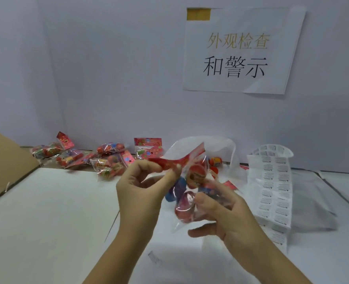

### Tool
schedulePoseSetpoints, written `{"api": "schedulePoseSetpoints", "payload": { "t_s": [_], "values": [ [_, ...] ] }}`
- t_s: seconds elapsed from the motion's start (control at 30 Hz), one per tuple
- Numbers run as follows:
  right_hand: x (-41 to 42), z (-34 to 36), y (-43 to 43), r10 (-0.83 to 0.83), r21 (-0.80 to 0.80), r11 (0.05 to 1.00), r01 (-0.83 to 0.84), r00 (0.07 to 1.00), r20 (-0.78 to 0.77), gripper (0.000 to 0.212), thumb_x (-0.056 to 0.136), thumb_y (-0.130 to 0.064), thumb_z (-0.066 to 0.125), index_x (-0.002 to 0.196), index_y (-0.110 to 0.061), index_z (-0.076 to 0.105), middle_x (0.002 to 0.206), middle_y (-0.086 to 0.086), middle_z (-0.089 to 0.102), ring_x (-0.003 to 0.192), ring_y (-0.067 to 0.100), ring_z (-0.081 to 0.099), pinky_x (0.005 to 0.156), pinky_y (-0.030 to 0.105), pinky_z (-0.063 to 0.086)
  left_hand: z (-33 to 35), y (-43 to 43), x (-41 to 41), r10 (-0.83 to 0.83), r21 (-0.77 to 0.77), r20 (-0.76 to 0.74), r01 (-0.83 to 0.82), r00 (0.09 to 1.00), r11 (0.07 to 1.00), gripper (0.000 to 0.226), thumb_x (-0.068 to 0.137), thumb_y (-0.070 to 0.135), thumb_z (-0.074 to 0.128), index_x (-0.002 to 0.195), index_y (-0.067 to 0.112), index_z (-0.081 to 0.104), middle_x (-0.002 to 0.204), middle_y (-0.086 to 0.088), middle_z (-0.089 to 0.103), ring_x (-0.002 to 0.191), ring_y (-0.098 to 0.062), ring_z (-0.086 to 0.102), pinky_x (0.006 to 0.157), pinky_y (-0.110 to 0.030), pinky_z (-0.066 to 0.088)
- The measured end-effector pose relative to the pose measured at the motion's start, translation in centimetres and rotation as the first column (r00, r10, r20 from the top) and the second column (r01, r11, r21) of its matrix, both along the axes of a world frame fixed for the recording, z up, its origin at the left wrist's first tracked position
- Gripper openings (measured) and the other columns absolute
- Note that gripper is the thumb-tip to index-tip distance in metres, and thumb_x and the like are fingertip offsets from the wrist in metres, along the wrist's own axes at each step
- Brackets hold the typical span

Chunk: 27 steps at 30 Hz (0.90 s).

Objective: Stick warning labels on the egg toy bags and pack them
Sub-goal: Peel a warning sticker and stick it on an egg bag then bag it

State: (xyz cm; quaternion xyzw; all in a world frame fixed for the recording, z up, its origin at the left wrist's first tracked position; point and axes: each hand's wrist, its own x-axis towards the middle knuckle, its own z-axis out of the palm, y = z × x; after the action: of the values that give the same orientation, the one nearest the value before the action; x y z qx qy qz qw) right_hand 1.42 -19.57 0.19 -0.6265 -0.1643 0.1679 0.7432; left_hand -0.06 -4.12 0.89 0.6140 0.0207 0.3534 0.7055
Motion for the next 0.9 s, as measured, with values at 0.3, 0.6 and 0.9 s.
{"api": "schedulePoseSetpoints", "payload": {
  "t_s": [0.3, 0.6, 0.9],
  "values": [
    [0.0, -2.8, 0.5, -0.055, -0.013, 0.998, 0.055, 0.998, -0.024, 0.052, 0.054, -0.047, 0.081, 0.102, -0.030, 0.073, 0.095, 0.005, 0.075, 0.077, 0.028, 0.073, 0.060, 0.035, 0.057, -1.2, 0.8, 0.5, -0.088, -0.175, -0.238, 0.046, 0.967, 0.984, 0.032, 0.059, 0.034, 0.073, 0.089, 0.024, 0.070, 0.071, 0.007, 0.073, 0.063, -0.013, 0.071, 0.054, -0.022, 0.058],
    [-0.2, -2.8, 0.8, 0.005, -0.018, 1.000, -0.005, 1.000, 0.008, 0.063, 0.059, -0.051, 0.076, 0.114, -0.020, 0.068, 0.091, 0.009, 0.075, 0.072, 0.028, 0.072, 0.061, 0.033, 0.057, -0.9, 1.2, 0.4, -0.063, -0.263, -0.223, 0.002, 0.973, 0.965, 0.027, 0.060, 0.030, 0.071, 0.085, 0.018, 0.072, 0.066, 0.006, 0.072, 0.058, -0.009, 0.069, 0.050, -0.016, 0.052],
    [0.4, -2.5, -0.6, -0.146, 0.376, 0.906, 0.196, 0.977, -0.156, 0.027, 0.063, -0.027, 0.075, 0.090, -0.024, 0.075, 0.091, 0.014, 0.073, 0.071, 0.028, 0.072, 0.053, 0.030, 0.056, -1.9, -1.4, 0.1, -0.395, -0.307, -0.296, 0.304, 0.870, 0.902, 0.044, 0.074, 0.053, 0.065, 0.102, 0.021, 0.073, 0.097, -0.003, 0.076, 0.086, -0.027, 0.074, 0.067, -0.033, 0.060]
  ]
}}
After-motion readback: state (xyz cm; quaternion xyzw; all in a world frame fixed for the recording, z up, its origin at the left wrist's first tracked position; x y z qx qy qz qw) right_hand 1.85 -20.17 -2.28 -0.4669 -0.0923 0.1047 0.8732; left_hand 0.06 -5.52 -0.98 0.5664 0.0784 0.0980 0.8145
